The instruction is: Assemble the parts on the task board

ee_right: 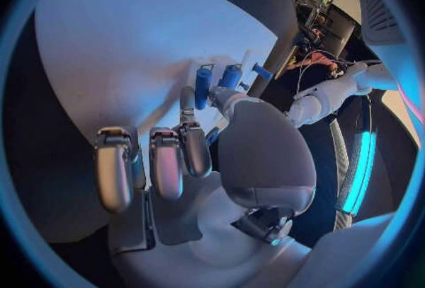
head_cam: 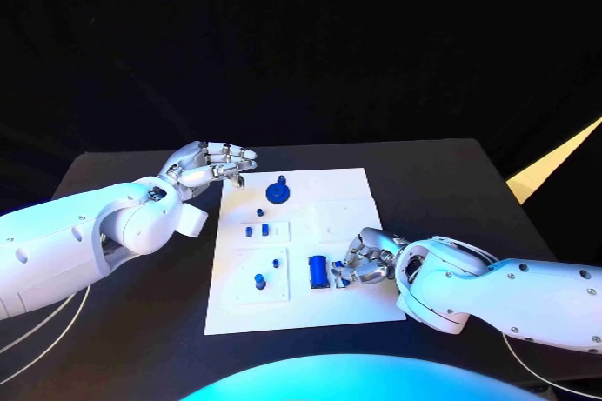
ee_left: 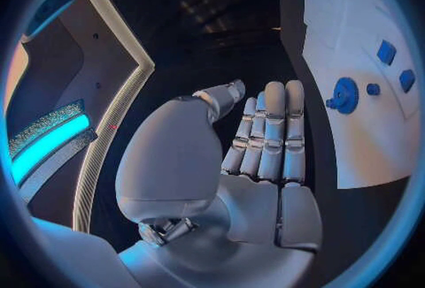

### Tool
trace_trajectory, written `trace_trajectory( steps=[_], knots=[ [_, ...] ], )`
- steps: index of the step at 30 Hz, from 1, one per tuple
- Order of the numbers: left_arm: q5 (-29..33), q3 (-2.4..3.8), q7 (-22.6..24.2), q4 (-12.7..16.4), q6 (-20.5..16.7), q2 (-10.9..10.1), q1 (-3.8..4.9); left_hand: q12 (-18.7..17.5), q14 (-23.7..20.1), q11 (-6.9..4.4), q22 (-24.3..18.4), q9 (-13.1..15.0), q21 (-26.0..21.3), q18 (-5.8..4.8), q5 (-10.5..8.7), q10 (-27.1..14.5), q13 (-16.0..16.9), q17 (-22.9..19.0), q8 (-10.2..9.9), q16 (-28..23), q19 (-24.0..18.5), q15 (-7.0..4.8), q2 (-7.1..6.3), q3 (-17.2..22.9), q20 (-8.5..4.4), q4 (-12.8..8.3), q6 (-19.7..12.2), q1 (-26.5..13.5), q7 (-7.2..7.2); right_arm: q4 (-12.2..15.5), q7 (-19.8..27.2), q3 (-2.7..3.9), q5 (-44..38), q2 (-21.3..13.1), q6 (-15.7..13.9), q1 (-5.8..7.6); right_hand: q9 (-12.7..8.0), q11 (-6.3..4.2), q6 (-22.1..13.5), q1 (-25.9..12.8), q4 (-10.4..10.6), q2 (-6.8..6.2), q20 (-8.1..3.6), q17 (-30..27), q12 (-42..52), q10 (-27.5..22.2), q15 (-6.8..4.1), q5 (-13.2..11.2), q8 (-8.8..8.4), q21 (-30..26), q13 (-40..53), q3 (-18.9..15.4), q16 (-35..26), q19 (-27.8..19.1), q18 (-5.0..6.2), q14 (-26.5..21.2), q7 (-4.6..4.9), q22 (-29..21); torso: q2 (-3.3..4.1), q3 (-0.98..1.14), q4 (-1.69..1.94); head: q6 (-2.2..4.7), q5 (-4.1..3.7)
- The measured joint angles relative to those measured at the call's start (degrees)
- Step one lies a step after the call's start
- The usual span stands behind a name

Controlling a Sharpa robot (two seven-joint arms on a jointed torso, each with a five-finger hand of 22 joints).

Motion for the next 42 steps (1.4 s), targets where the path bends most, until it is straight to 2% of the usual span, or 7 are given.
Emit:
trace_trajectory(
  steps=[4,10,26,29,35,38,42],
  knots=[
    [-0.04,0.0,-0.07,-0.04,0.05,0.0,0.0,0.0,0.0,0.0,0.0,0.0,0.0,0.0,0.0,0.0,0.0,0.0,0.0,0.0,0.0,0.0,0.0,0.0,0.0,0.0,0.0,0.0,0.0,-0.04,-0.03,-0.01,-0.01,0.03,0.08,-0.01,0.0,0.0,0.0,-1.75,0.06,-0.42,0.0,0.0,0.0,0.0,0.0,-0.26,0.0,0.0,0.0,-1.37,0.0,0.0,0.0,0.0,0.0,0.0,-0.01,-0.02,0.01,-0.02,0.03],
    [-0.08,0.0,-0.15,-0.04,0.11,-0.04,0.0,0.0,0.0,0.0,-0.05,0.0,0.0,0.0,0.0,0.0,0.0,0.0,0.0,0.0,0.0,0.0,0.0,0.0,0.0,0.0,0.0,0.0,0.0,-0.05,-0.05,-0.01,-0.02,0.06,0.32,-0.01,0.09,0.0,0.0,-3.38,0.0,-0.1,0.0,-0.01,0.0,0.0,0.0,-3.57,-0.01,0.0,0.0,-3.32,0.0,0.0,0.0,0.0,0.0,-0.01,-0.01,-0.03,0.03,-0.12,0.13],
    [-0.2,0.0,-0.32,-0.18,0.15,-0.14,0.0,0.0,0.0,0.0,-0.05,-0.01,0.0,0.0,0.0,0.0,0.0,-0.06,0.0,0.0,-0.01,0.0,0.0,0.0,-0.01,0.0,0.0,0.0,0.0,0.45,0.2,-0.01,-0.01,-1.01,0.95,-0.07,0.1,0.0,0.0,-3.59,-0.25,-0.31,0.0,-0.01,0.0,0.0,0.0,-3.91,0.19,0.0,0.04,-4.05,0.0,0.0,0.0,0.0,0.0,-0.02,-0.01,-0.01,0.0,-0.27,0.26],
    [-0.22,0.0,-0.33,-0.2,0.15,-0.16,0.0,0.0,0.0,0.0,-0.05,-0.01,0.0,0.0,0.0,0.0,0.0,-0.05,0.0,0.0,-0.01,0.0,0.0,0.0,-0.01,0.0,0.0,0.0,0.0,0.61,0.52,-0.01,0.06,-1.8,0.99,-0.08,0.1,0.0,-0.04,-2.76,-0.32,0.26,0.0,0.02,0.0,0.0,0.0,-3.91,0.19,-0.28,0.04,-4.11,0.0,0.0,0.0,0.0,-0.04,-0.02,-0.01,0.03,0.0,-0.16,0.19],
    [-0.24,0.0,-0.33,-0.21,0.11,-0.18,0.0,0.0,0.0,0.0,-0.05,-0.02,0.0,0.0,0.0,0.0,0.0,-0.05,0.0,0.0,-0.01,0.0,0.0,0.0,-0.01,0.0,0.0,0.0,0.0,1.25,2.4,0.02,0.83,-3.75,0.6,0.13,-0.11,0.02,-1.81,-1.64,-0.27,-0.74,0.0,0.04,-1.08,0.01,0.0,-3.91,-0.51,-1.85,0.04,-4.72,0.0,0.0,0.0,0.0,0.52,-0.02,-0.05,0.03,-0.05,0.13,0.04],
    [-0.24,0.0,-0.25,-0.22,0.04,-0.26,0.0,0.0,0.0,0.0,-0.08,-0.01,0.0,0.0,0.0,0.0,0.0,-0.05,0.0,0.0,-0.01,0.0,0.0,0.0,-0.01,0.0,0.0,0.0,0.0,1.5,5.31,0.09,2.77,-4.98,-0.03,1.23,-0.62,1.01,-4.09,-0.68,-0.18,-1.06,0.06,0.03,-4.43,-0.31,0.84,-2.73,-1.96,-6.32,0.04,-5.89,-1.5,-0.06,0.08,-0.05,1.48,0.02,-0.13,0.04,-0.07,0.37,-0.07],
    [-0.12,0.0,0.02,-0.48,-0.22,-0.31,0.0,0.0,0.0,0.0,-0.14,0.03,-0.22,0.0,0.0,0.0,0.0,-0.05,0.0,0.0,-0.01,0.0,0.0,0.0,-0.01,0.0,0.0,0.0,0.0,1.22,11.24,0.26,7.56,-6.22,-1.21,3.4,-0.51,2.4,-7.78,2.67,-0.15,-0.48,1.45,-1.66,-19.93,-7.19,1.88,1.21,-2.93,-23.47,-1.38,-7.58,-8.42,-5.23,3.14,-0.02,2.97,0.02,-0.17,0.07,-0.08,0.86,-0.19]
  ],
)
